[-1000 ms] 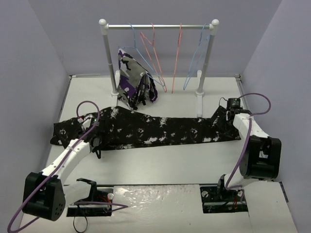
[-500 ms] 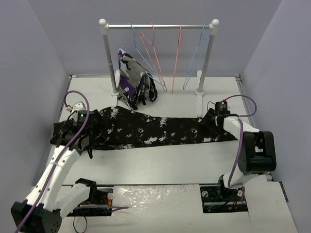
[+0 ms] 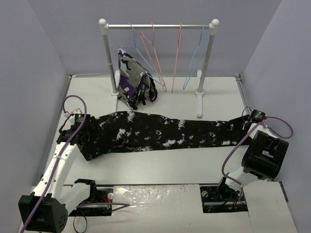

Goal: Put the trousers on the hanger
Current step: Fold the trousers at the center of the board.

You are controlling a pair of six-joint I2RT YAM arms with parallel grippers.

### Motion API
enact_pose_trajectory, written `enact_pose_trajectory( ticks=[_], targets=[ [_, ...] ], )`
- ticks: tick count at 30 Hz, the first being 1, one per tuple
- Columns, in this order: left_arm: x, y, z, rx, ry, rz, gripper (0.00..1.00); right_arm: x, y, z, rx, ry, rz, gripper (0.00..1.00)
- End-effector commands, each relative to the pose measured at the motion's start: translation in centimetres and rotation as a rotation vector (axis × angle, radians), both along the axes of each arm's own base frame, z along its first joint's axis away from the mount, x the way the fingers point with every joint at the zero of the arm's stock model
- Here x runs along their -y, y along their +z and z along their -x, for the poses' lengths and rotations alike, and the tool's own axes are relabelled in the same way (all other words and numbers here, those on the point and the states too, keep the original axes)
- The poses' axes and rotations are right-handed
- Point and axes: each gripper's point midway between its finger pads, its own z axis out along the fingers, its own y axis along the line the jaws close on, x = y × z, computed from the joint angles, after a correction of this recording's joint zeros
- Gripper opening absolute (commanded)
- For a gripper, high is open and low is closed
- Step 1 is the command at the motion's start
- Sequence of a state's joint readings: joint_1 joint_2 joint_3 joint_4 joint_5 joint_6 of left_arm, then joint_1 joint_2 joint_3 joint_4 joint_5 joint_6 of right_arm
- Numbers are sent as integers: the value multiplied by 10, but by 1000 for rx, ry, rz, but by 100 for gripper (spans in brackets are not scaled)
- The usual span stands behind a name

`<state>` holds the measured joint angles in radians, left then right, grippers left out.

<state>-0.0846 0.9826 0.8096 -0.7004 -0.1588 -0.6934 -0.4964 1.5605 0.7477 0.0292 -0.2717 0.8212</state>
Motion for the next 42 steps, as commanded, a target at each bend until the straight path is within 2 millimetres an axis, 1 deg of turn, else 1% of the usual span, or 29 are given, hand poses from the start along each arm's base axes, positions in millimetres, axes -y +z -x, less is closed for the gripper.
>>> enact_pose_trajectory(
  ticks=[1, 3, 4, 5, 6, 7, 9, 11, 12, 13, 16, 19, 22, 24, 26, 27, 30, 33, 36, 38, 39, 41, 42],
  targets=[
    [1, -5, 5, -31, 23, 50, 88, 33, -21, 42, -164, -123, 90, 64],
    [1, -11, 8, -51, 38, 60, 88, 37, -9, 34, -123, -64, 150, 66],
    [2, -13, 9, -56, 45, 66, 88, 33, -1, 26, -90, -13, 181, 68],
    [2, -16, 10, -63, 51, 70, 88, 19, 10, 15, -55, 52, 209, 70],
    [2, -18, 11, -66, 61, 76, 88, 11, 18, 7, -31, 91, 232, 72],
    [1, -20, 13, -72, 64, 77, 88, -3, 24, 1, -10, 154, 252, 73],
    [1, -24, 16, -82, 89, 90, 88, -40, 64, -23, 109, 294, 323, 77],
    [0, -28, 21, -91, 110, 97, 89, -73, 90, -34, 190, 417, 376, 80],
    [-1, -30, 24, -93, 126, 98, 89, -79, 103, -36, 223, 437, 388, 83],
    [-1, -31, 25, -92, 138, 104, 89, -86, 105, -35, 231, 465, 390, 84],
    [0, -40, 35, -107, 185, 128, 89, -121, 126, -35, 293, 588, 393, 89],
    [3, -52, 42, -111, 236, 165, 89, -155, 138, -29, 344, 712, 366, 93],
    [6, -58, 45, -95, 291, 207, 89, -176, 151, -22, 379, 804, 364, 98],
    [7, -65, 49, -92, 316, 226, 89, -183, 161, -17, 408, 841, 374, 100],
    [9, -67, 48, -72, 339, 249, 89, -188, 164, -12, 421, 873, 382, 100],
    [10, -71, 48, -68, 360, 266, 89, -189, 169, -8, 438, 888, 384, 100],
    [11, -73, 42, -39, 392, 291, 89, -194, 177, 0, 463, 924, 379, 100],
    [10, -74, 39, -22, 424, 301, 89, -199, 190, 8, 504, 959, 381, 100],
    [6, -77, 35, 6, 462, 302, 87, -202, 192, 15, 503, 997, 404, 100],
    [2, -76, 32, 22, 475, 289, 81, -203, 190, 18, 496, 1006, 410, 100],
    [-1, -75, 31, 31, 483, 273, 76, -206, 189, 20, 495, 1019, 410, 100],
    [-5, -68, 28, 54, 482, 253, 69, -208, 188, 23, 488, 1035, 416, 100],
    [-8, -65, 27, 67, 486, 240, 62, -209, 187, 24, 482, 1040, 421, 100]
  ],
)
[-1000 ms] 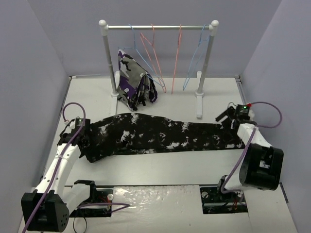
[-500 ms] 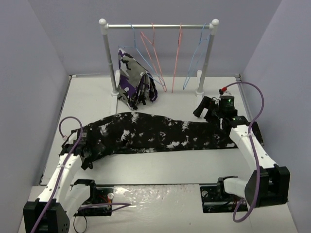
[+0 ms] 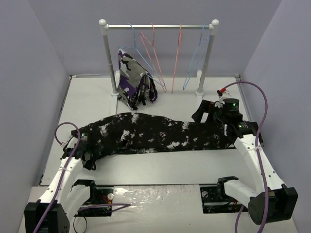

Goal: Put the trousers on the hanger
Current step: Fold the trousers at the center of the board.

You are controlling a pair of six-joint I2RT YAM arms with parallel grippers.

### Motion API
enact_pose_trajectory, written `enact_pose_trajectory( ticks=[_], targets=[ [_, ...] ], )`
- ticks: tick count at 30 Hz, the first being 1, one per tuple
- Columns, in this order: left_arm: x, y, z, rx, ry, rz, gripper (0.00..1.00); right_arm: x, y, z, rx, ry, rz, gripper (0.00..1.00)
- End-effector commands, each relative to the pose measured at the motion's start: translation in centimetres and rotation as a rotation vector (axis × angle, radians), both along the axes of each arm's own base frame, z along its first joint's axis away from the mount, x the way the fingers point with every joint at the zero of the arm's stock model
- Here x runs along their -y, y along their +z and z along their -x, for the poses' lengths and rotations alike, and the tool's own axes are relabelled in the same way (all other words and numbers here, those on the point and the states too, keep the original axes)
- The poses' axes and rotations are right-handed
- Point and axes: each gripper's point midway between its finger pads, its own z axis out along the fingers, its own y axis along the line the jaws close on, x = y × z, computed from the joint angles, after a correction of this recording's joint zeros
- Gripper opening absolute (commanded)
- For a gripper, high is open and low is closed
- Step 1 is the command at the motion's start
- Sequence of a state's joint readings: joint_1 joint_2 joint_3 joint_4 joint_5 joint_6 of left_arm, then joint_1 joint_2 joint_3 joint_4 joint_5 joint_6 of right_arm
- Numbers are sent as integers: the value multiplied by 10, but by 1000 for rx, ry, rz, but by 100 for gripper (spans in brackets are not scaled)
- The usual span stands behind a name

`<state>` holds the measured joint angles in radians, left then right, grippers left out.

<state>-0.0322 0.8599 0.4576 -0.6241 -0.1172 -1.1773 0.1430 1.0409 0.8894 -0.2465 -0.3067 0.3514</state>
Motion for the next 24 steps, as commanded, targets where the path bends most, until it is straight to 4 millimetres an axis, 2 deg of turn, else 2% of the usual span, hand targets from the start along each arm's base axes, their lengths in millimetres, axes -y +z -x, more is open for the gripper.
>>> enact_pose_trajectory(
  ticks=[1, 4, 6, 8, 10, 16, 18, 21, 24],
  targets=[
    [-17, 27, -24, 120, 68, -71, 52, -8, 19, 2, 54, 60, 31, 100],
    [-24, 46, -30, 167, 75, -111, 18, -9, 18, 4, 57, 66, 59, 100],
    [-29, 60, -37, 198, 70, -141, 3, -11, 18, 5, 58, 74, 68, 100],
    [-32, 89, -53, 264, 57, -171, 0, -11, 19, 5, 62, 74, 77, 100],
    [-34, 109, -70, 291, 7, -212, 0, -9, 19, 5, 61, 66, 90, 100],
    [-43, 201, -131, 380, -177, -396, 0, -8, 17, 8, 60, 65, 114, 100],
    [-43, 216, -146, 409, -248, -445, 0, -7, 16, 9, 62, 65, 119, 100],
    [-55, 212, -156, 416, -310, -478, 0, -3, 14, 11, 61, 54, 134, 100],
    [-69, 186, -156, 399, -356, -473, 0, 0, 13, 13, 60, 47, 143, 100]
  ],
)
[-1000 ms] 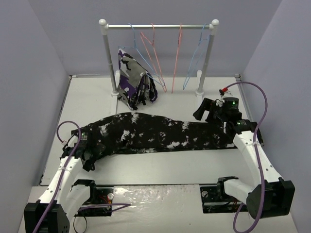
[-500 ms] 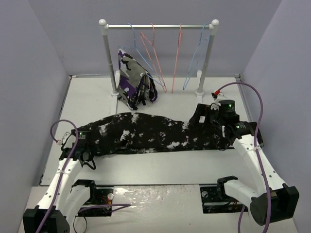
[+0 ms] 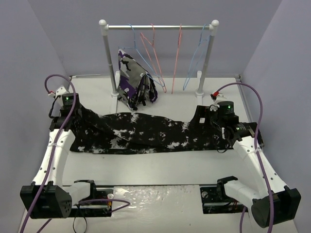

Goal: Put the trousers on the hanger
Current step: Fold the trousers at the center of the board.

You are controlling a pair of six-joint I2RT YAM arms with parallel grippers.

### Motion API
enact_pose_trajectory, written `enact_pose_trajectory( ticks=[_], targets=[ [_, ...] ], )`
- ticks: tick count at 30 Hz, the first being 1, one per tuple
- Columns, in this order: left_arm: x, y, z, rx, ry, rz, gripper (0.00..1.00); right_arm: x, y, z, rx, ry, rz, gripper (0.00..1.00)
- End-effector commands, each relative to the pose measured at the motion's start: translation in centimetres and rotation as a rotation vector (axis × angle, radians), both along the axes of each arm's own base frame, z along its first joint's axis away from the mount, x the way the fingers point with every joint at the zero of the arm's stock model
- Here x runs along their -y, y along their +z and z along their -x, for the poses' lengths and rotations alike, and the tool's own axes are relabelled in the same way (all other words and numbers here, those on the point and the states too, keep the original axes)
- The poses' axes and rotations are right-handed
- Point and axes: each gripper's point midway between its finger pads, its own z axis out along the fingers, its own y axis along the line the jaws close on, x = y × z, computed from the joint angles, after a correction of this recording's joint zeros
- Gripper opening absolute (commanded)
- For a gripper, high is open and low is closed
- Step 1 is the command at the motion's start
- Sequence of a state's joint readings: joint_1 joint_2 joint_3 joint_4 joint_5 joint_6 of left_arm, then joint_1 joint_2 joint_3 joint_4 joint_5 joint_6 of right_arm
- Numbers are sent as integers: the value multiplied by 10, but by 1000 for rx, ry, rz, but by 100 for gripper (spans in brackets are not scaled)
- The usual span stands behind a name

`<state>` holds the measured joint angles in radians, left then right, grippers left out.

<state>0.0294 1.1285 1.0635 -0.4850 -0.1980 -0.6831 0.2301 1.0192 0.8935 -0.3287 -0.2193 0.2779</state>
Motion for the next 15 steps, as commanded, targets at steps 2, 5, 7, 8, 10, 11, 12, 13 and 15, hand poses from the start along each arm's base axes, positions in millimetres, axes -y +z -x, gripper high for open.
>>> enact_pose_trajectory(
  ticks=[2, 5, 7, 8, 10, 11, 12, 13, 15],
  targets=[
    [-41, -15, -5, 8, -62, -111, 0, 8, 19, -3, 74, -20, 36, 100],
    [-62, -37, 10, -49, -17, -107, 0, 16, 14, -1, 55, -56, 68, 100],
    [-72, -49, 21, -89, 12, -114, 0, 20, 12, -1, 44, -75, 81, 100],
    [-75, -56, 27, -112, 22, -110, 0, 23, 11, 0, 40, -89, 87, 100],
    [-77, -66, 35, -146, 38, -108, 0, 25, 8, 1, 29, -99, 96, 100],
    [-79, -74, 40, -169, 57, -108, 0, 26, 6, 1, 21, -103, 98, 100],
    [-82, -85, 47, -200, 83, -104, 0, 26, 3, 1, 10, -107, 101, 100],
    [-84, -98, 57, -242, 123, -94, 2, 26, 1, 1, 1, -111, 100, 100],
    [-89, -117, 70, -313, 182, -71, 5, 27, -4, 1, -22, -116, 104, 100]
  ],
)
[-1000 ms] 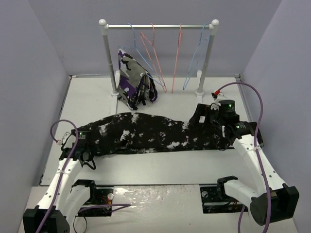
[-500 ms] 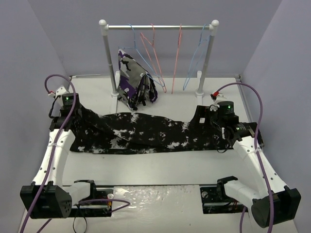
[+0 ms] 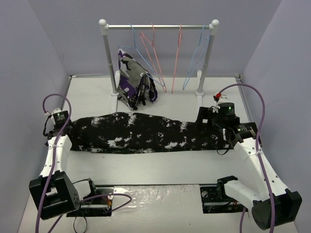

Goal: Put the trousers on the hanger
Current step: Fold the trousers at the center of the board.

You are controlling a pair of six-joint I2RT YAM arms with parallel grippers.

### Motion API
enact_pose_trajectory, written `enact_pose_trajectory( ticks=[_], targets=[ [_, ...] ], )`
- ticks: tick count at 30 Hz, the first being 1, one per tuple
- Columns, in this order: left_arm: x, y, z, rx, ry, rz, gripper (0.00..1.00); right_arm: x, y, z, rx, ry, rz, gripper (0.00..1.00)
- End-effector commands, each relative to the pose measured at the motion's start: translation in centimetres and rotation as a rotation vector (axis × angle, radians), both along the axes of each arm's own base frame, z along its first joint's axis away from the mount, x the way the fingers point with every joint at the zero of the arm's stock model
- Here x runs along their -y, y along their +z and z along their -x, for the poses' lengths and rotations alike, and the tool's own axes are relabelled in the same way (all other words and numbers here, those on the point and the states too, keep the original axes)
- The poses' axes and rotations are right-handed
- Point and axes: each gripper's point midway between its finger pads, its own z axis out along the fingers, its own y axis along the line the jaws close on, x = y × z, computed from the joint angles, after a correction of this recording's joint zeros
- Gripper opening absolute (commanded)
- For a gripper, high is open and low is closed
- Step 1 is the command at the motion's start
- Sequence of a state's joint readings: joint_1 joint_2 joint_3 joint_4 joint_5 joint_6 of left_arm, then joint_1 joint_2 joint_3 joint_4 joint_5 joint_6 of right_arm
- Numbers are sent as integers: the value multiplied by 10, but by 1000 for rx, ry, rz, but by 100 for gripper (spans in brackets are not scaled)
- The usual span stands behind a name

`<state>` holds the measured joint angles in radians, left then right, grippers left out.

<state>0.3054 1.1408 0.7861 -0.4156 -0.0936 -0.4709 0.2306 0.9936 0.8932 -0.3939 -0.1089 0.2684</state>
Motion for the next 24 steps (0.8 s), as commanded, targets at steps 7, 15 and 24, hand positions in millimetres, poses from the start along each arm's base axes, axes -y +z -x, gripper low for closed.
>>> enact_pose_trajectory(
  ticks=[7, 15, 24],
  targets=[
    [-43, -29, 44, -276, 299, -37, 45, 4, -1, -5, -21, -32, 19, 100],
    [-10, 76, -18, 178, 100, 15, 65, 0, -7, -7, -61, -28, -5, 99],
    [58, 11, -65, 165, -60, 153, 65, -39, -50, -30, -178, -16, -274, 71]
  ],
)
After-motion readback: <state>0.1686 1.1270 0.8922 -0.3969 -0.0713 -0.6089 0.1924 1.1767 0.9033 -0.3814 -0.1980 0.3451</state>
